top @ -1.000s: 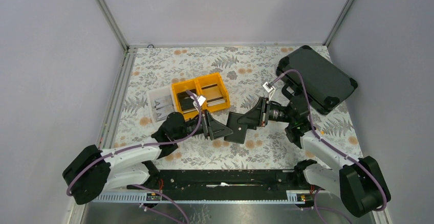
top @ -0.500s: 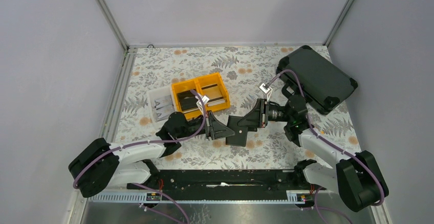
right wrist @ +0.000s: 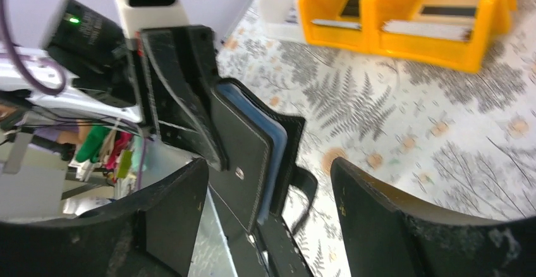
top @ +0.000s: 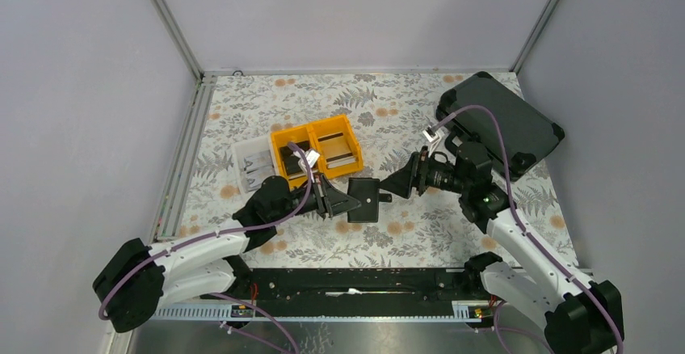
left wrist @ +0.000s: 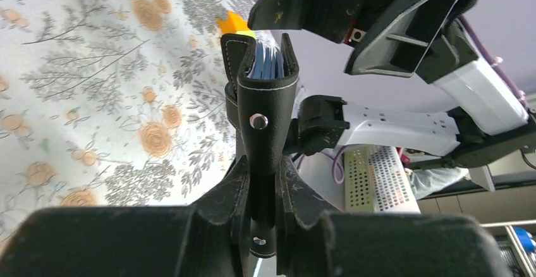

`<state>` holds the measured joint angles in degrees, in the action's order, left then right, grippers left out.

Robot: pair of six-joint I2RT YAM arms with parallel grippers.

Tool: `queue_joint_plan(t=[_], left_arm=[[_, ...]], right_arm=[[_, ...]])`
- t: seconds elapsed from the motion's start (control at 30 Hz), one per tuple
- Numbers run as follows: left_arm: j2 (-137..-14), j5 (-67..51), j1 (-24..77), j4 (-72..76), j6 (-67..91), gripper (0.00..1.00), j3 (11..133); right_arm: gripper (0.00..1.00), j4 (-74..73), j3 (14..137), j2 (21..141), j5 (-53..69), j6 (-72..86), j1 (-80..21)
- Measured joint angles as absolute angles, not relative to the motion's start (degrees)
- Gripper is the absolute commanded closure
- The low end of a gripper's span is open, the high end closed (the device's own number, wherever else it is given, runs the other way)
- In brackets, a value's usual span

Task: Put the credit cards into the card holder
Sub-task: Close the card holder at the center of the board.

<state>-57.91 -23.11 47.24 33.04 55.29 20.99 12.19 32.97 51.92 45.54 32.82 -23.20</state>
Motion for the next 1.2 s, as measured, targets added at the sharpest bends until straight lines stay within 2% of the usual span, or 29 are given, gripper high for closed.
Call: queue_joint_plan(t=[0.2,0.4,1.2], left_arm=[[-55.64,-20.75,46.39,27.24,54.37,1.00,20.99],[-54.68,-19.18,45.95,24.86,54.19,1.00,20.99],[-54.74,-18.76,45.63,24.56,54.35,1.00,20.97]], right_arm=[[0.39,3.31,32.97,50.83,40.47,28.64,-23.20],[0.50,-1.23,32.97,50.89,39.90,26.65,-23.20],[0.73,2.07,32.23,56.38,40.01,27.73,-26.00]])
